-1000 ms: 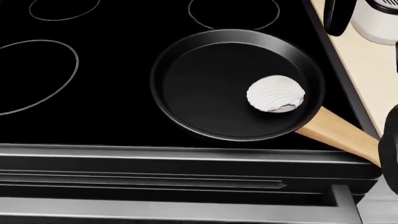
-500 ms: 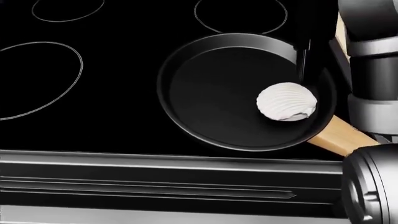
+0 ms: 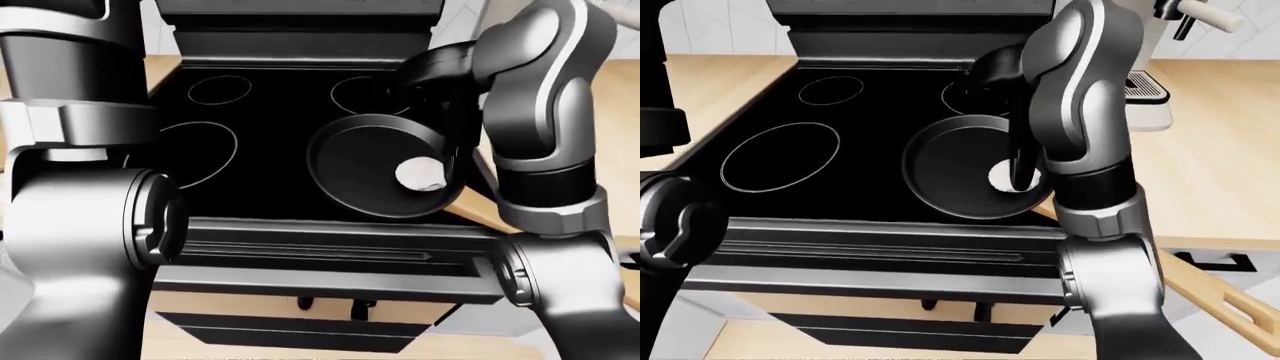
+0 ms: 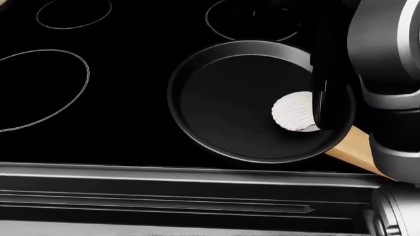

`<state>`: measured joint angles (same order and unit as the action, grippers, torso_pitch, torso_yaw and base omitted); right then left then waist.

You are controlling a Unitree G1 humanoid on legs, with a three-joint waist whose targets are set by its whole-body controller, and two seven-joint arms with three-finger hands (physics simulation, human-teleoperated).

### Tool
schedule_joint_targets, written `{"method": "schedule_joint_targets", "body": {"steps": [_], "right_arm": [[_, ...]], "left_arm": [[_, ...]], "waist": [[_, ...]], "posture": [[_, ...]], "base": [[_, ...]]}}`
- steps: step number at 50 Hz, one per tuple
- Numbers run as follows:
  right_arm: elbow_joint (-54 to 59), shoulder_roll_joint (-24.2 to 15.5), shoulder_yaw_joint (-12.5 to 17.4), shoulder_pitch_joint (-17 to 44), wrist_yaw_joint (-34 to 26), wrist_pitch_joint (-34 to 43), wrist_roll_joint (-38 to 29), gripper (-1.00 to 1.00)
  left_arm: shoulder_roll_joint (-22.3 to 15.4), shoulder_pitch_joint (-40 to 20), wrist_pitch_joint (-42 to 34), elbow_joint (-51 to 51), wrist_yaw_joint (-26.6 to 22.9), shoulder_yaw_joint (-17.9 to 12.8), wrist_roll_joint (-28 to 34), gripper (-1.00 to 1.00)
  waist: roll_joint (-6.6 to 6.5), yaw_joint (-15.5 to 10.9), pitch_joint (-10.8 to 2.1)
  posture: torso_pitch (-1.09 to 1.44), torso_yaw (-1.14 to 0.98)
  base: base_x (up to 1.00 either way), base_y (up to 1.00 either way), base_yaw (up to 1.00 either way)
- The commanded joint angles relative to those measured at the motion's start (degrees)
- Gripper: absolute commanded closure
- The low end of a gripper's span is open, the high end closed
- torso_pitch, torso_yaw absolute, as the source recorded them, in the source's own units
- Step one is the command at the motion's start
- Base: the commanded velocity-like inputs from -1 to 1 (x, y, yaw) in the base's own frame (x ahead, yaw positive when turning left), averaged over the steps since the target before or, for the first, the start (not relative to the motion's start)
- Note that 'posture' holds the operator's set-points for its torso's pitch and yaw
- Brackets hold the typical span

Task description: Pick the scallop from the pan and place it on the plate.

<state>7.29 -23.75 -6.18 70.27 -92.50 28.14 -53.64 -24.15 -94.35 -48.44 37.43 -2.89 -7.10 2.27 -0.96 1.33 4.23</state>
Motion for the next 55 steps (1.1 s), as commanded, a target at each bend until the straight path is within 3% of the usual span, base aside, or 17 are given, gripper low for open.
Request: {"method": "schedule_joint_targets", "body": {"steps": [1,7,19,26,36,44,49,55], "right_arm": [[-1.7,-1.1,0.5,1.9,0.0,0.8,0.4,-1.0],[-3.3,-1.6,-0.4,0.6,0.0,1.9,0.6,-1.0],[-1.9,3.8,4.9,-0.4,0.0,-1.8,-7.4,-1.0],[-2.1,5.4,6.2,-1.6,0.0,-2.7,-9.6,-1.0],[-4.2,3.9,2.5,-3.1,0.0,0.4,-7.1,-1.0],[-4.2,4.1,2.3,-3.7,0.0,0.4,-7.2,-1.0],[-2.7,6.0,5.4,-3.4,0.9,-2.8,-9.6,-1.0],[-0.7,6.9,7.0,-2.9,3.1,-5.0,-10.7,-1.0]], "left_arm": [[-0.6,-2.3,1.5,-1.9,0.2,-0.3,0.2,-1.0],[-0.4,-2.1,1.3,-2.4,0.2,-0.2,0.3,-1.0],[-0.6,-2.1,1.1,-2.6,0.0,-0.3,0.4,-1.0],[-0.4,-2.0,0.5,-3.5,0.0,-0.2,0.4,-1.0],[-0.5,-2.0,0.6,-3.5,0.0,-0.3,0.4,-1.0],[-0.4,-2.0,0.6,-3.5,0.0,-0.2,0.4,-1.0],[-0.1,-1.6,0.1,-4.5,-0.1,-0.1,0.5,-1.0],[0.0,-1.7,-0.3,-5.0,-0.1,-0.1,0.5,-1.0]], "waist": [[-0.05,0.1,-1.92],[0.0,-0.1,-1.91],[-0.24,-0.1,-2.08],[-0.27,-0.2,-2.19],[-0.27,-0.1,-2.38],[-0.26,0.0,-2.42],[-0.32,0.1,-2.38],[-0.39,0.1,-2.36]], "posture": [[0.0,0.0],[0.0,0.0],[0.0,0.0],[0.0,0.0],[0.0,0.0],[0.0,0.0],[0.0,0.0],[0.0,0.0]], "base": [[0.0,0.0,0.0],[0.0,0.0,0.0],[0.0,0.0,0.0],[0.0,0.0,0.0],[0.0,0.0,0.0],[0.0,0.0,0.0],[0.0,0.0,0.0],[0.0,0.0,0.0]]}}
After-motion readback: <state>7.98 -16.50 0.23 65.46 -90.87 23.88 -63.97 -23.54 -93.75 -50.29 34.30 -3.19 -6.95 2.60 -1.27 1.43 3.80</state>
